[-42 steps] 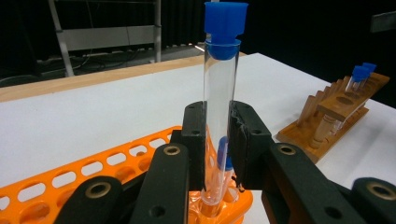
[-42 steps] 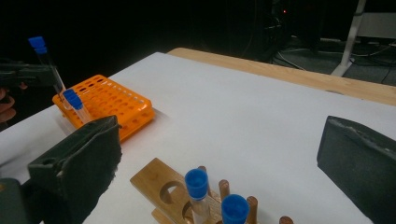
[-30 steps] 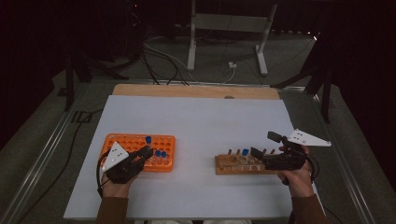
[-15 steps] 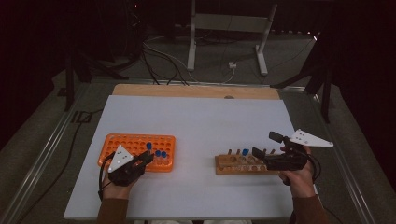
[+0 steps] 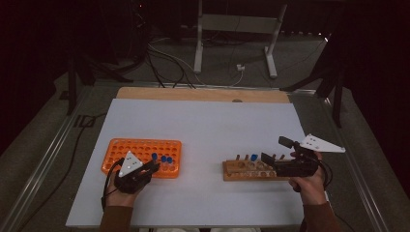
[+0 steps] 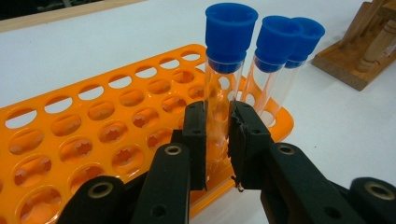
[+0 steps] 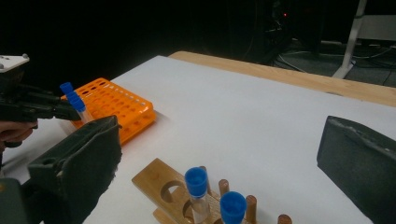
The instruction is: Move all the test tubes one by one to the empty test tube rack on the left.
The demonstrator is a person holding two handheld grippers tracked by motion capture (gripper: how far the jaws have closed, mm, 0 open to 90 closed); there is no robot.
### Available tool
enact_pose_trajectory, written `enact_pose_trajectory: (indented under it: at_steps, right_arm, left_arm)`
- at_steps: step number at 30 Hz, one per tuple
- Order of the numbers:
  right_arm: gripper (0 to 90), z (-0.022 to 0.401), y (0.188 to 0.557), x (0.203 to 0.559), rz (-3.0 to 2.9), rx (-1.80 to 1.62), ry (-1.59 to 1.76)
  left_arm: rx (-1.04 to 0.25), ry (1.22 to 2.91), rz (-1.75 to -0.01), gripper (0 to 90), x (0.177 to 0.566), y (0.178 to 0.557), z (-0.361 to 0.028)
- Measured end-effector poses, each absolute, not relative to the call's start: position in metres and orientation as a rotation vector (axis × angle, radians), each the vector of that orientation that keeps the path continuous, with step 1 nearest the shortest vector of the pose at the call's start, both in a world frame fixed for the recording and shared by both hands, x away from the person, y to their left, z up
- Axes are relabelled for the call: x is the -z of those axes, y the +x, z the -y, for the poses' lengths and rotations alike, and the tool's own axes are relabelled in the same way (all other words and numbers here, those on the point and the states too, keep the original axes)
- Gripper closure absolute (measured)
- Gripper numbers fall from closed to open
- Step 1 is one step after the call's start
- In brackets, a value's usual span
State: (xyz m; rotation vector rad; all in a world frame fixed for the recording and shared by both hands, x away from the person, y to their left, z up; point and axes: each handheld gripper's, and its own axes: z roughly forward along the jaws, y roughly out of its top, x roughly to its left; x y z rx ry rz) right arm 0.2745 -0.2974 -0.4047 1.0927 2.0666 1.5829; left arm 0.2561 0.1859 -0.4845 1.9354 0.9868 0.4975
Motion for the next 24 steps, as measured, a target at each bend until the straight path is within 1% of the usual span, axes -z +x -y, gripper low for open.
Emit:
enact_pose_trajectory:
  at_steps: [14,24]
  right_arm:
    - [0.0,0.2970,0.2753,0.4065,-2.071,-1.580,1.094]
    - [0.0,0.2956,0.2753,0.4071,-2.078,-1.575,1.092]
  left_arm:
    - [-0.523,2.003,-0.998,78.8,0.4901,0.2567,-0.1783]
    - [-0.538,2.006,-0.999,78.7,0.4905,0.2558,-0.1763]
